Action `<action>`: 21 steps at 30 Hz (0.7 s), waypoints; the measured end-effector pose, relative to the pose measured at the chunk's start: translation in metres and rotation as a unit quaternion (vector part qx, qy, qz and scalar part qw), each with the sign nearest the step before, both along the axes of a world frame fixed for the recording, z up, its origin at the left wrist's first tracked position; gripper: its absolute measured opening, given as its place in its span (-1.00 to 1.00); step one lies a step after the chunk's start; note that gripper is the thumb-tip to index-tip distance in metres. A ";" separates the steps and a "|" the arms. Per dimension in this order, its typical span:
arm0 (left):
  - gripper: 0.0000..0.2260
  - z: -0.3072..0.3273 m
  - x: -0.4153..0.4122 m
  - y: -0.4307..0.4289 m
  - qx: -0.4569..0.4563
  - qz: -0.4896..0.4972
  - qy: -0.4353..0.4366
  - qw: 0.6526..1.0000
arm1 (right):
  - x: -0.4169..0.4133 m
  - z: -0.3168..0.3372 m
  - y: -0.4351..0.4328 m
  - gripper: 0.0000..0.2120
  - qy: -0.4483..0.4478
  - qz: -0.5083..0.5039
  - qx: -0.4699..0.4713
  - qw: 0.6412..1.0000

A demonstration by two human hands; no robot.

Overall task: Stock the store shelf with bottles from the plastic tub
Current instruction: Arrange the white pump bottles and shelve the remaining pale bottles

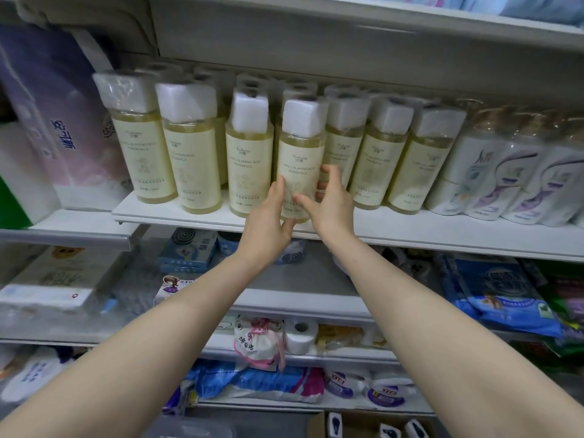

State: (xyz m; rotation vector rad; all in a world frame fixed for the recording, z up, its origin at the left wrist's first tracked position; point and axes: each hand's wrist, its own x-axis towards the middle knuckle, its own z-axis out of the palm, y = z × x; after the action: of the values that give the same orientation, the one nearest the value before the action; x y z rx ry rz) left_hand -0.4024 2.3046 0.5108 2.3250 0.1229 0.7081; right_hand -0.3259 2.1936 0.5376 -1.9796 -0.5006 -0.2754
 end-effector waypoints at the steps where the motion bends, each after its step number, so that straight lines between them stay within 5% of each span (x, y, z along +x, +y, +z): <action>1: -0.25 0.001 -0.001 0.000 0.001 -0.003 0.002 1.000 | -0.001 0.000 0.001 -0.39 0.001 -0.001 0.002 1.000; 8: -0.39 -0.002 -0.008 -0.007 -0.046 0.001 -0.033 0.998 | -0.011 -0.012 -0.014 -0.34 0.043 0.004 -0.026 0.999; 21: -0.66 -0.024 -0.010 -0.095 -0.057 -0.021 -0.058 0.996 | -0.034 -0.067 -0.129 -0.67 -0.019 -0.051 0.000 0.999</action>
State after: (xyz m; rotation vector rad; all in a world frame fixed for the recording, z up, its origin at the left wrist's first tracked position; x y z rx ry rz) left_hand -0.4124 2.2095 0.4867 2.1669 0.0591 0.7929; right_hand -0.3597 2.0650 0.4701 -2.0053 -0.4246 -0.3768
